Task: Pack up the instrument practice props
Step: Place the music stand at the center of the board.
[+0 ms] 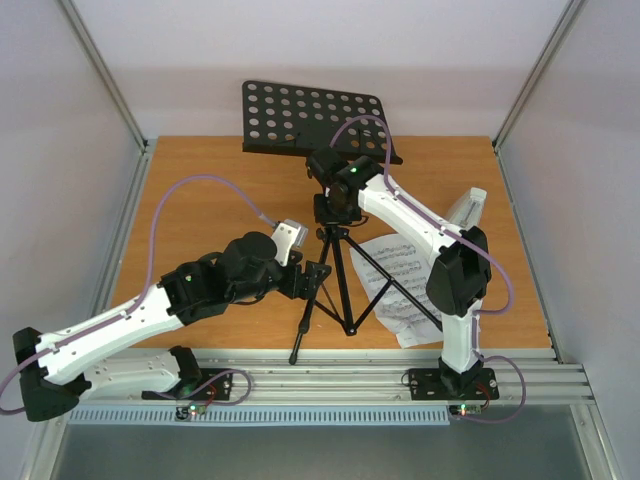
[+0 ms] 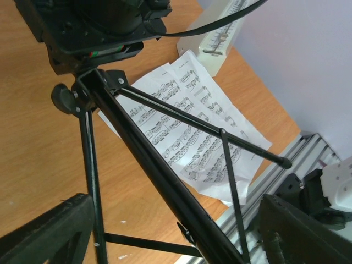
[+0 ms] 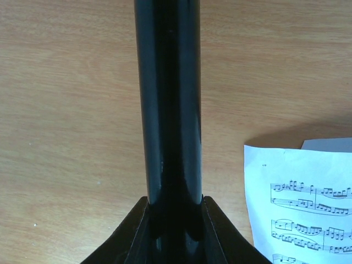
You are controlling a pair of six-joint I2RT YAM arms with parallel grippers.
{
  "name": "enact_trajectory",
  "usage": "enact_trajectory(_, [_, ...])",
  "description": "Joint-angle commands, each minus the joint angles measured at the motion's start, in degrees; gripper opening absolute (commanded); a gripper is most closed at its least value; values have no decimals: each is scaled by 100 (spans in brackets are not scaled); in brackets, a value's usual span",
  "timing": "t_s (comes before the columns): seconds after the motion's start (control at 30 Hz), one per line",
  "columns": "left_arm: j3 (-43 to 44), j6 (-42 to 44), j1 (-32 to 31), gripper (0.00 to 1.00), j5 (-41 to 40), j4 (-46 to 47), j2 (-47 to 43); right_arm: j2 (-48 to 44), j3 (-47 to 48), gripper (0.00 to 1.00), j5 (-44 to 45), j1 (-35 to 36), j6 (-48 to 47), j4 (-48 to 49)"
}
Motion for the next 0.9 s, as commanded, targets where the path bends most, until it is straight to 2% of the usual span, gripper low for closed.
enact_trajectory(0.0, [-185, 97, -14, 90, -31, 50, -108, -103, 38, 1, -187, 162, 199, 608])
enact_trajectory(0.17, [-252, 172, -2, 99, -407, -66, -519, 169, 148, 1, -207, 53, 209, 666])
enact_trajectory(0.53, [473, 619, 2, 99, -924, -763, -1193, 690, 318, 1, -470, -44, 23, 764])
enact_trajectory(0.73, [533, 680, -2, 99, -1098, -859, -1332, 1080, 649, 1, -390, -42, -75, 644])
enact_trajectory(0.87, [511, 621, 2, 99, -941, -892, -1289, 1338, 866, 1, -345, -55, -116, 593])
